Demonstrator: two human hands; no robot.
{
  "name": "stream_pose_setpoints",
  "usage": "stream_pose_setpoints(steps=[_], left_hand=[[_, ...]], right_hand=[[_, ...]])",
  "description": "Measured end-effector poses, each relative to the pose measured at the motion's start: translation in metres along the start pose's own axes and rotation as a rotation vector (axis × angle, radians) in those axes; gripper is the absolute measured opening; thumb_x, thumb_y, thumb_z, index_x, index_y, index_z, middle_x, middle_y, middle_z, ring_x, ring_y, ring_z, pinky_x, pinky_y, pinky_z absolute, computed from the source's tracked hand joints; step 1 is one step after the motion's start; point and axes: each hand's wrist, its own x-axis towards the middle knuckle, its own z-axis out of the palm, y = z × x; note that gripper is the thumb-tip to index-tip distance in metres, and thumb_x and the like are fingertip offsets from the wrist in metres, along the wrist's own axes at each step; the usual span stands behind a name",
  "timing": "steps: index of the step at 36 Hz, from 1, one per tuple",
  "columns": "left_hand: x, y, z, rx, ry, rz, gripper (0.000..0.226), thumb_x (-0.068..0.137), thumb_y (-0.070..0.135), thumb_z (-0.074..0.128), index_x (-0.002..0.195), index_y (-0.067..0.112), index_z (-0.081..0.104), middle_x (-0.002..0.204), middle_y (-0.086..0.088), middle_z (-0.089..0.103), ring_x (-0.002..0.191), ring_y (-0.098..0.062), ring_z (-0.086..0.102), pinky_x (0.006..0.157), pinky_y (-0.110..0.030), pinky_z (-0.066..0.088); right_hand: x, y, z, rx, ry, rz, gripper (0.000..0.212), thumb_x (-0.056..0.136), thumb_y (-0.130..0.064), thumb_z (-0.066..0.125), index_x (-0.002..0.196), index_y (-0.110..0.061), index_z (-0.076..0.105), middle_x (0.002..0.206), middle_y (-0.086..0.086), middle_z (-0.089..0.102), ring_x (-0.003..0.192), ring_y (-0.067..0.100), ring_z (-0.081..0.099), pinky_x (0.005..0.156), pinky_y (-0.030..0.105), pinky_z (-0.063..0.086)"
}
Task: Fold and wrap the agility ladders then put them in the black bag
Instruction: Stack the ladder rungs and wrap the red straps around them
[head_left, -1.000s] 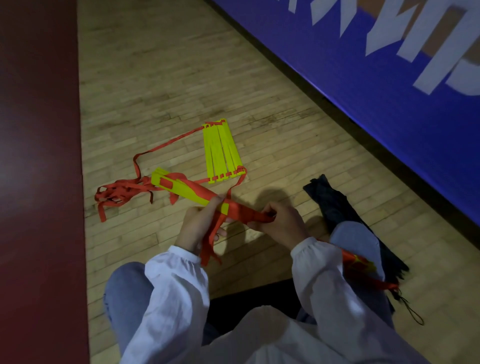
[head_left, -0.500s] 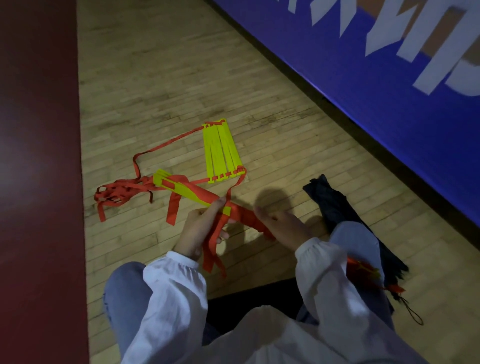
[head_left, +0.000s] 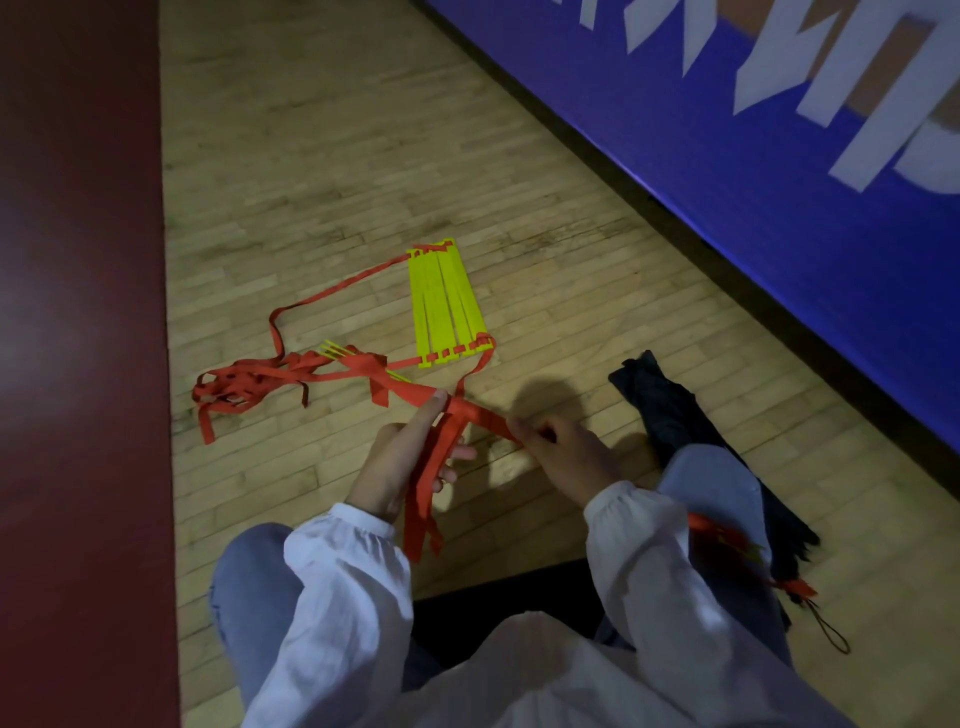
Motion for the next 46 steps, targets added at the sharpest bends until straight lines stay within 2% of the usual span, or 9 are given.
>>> stream_pose_setpoints(steps=[5,12,16,19,23,34,38,43,46], left_hand=[[0.002,0.0,0.0,-0.048,0.036,0.005,0.049,0.091,0.046,0.054,0.087,-0.001,0.067,0.089,-0.023,0.072,0.039,-0.015,0.052,0.036,-0.019,0.039],[0.002,0.0,0.002,-0.096,0.074,0.035,0.044,0.095,0.038,0.053,0.082,-0.001,0.067,0.082,-0.023,0.072,0.034,-0.015,0.05,0.033,-0.017,0.037],[0.004,-0.001,0.004,-0.103,0.102,0.055,0.033,0.097,0.023,0.048,0.081,-0.003,0.061,0.069,-0.019,0.071,0.031,-0.016,0.048,0.032,-0.016,0.035],[0.005,-0.003,0.002,-0.045,0.11,0.063,0.028,0.097,0.016,0.045,0.08,-0.002,0.058,0.066,-0.018,0.07,0.03,-0.017,0.048,0.031,-0.016,0.035],[0.001,-0.004,0.001,-0.039,0.057,0.099,0.029,0.098,0.011,0.042,0.077,-0.002,0.057,0.064,-0.016,0.071,0.029,-0.015,0.047,0.03,-0.016,0.034],[0.001,-0.003,-0.002,-0.013,-0.053,0.183,0.032,0.099,0.015,0.044,0.079,-0.004,0.061,0.074,-0.014,0.074,0.033,-0.015,0.052,0.032,-0.018,0.039],[0.002,-0.003,-0.001,-0.055,-0.082,0.165,0.032,0.1,0.017,0.043,0.084,-0.004,0.061,0.076,-0.014,0.074,0.036,-0.015,0.055,0.034,-0.019,0.041],[-0.002,0.0,0.002,-0.116,-0.092,0.109,0.035,0.1,0.023,0.045,0.086,-0.003,0.062,0.076,-0.013,0.074,0.038,-0.016,0.057,0.035,-0.019,0.044],[-0.002,0.0,0.001,-0.102,-0.108,0.049,0.042,0.098,0.035,0.046,0.093,-0.002,0.065,0.083,-0.017,0.074,0.04,-0.017,0.058,0.036,-0.02,0.044]], right_hand=[[-0.001,0.0,0.004,0.006,0.017,0.002,0.061,0.08,-0.077,0.039,0.093,-0.02,0.058,0.076,-0.005,0.056,0.079,0.021,0.059,0.07,0.032,0.04],[0.0,0.001,0.007,0.058,0.012,0.015,0.061,0.079,-0.075,0.048,0.098,-0.019,0.063,0.085,-0.001,0.064,0.085,0.02,0.062,0.078,0.037,0.048],[-0.001,0.001,0.005,0.089,-0.008,0.023,0.055,0.077,-0.071,0.057,0.099,-0.021,0.061,0.088,-0.003,0.063,0.086,0.018,0.061,0.079,0.034,0.047],[0.001,0.002,0.002,0.116,-0.084,0.013,0.052,0.077,-0.064,0.064,0.104,-0.021,0.061,0.093,-0.004,0.063,0.09,0.016,0.061,0.076,0.03,0.046],[0.001,0.005,-0.005,0.141,-0.096,-0.015,0.053,0.085,-0.063,0.054,0.098,-0.012,0.065,0.085,-0.002,0.063,0.082,0.015,0.061,0.066,0.024,0.04],[-0.001,0.002,-0.014,0.225,-0.092,-0.061,0.035,0.088,-0.047,0.063,0.095,-0.015,0.073,0.083,-0.002,0.068,0.072,0.006,0.06,0.066,0.021,0.041],[-0.001,0.003,-0.014,0.285,-0.042,-0.046,0.024,0.084,-0.045,0.068,0.09,-0.021,0.07,0.079,-0.008,0.066,0.073,0.006,0.061,0.065,0.02,0.043],[0.002,0.003,-0.014,0.293,0.029,-0.012,0.03,0.08,-0.046,0.072,0.095,-0.02,0.069,0.087,-0.004,0.067,0.084,0.013,0.064,0.078,0.029,0.048],[0.001,0.001,-0.014,0.292,0.056,0.001,0.03,0.081,-0.046,0.072,0.095,-0.019,0.067,0.087,-0.006,0.066,0.084,0.013,0.063,0.079,0.03,0.049]])
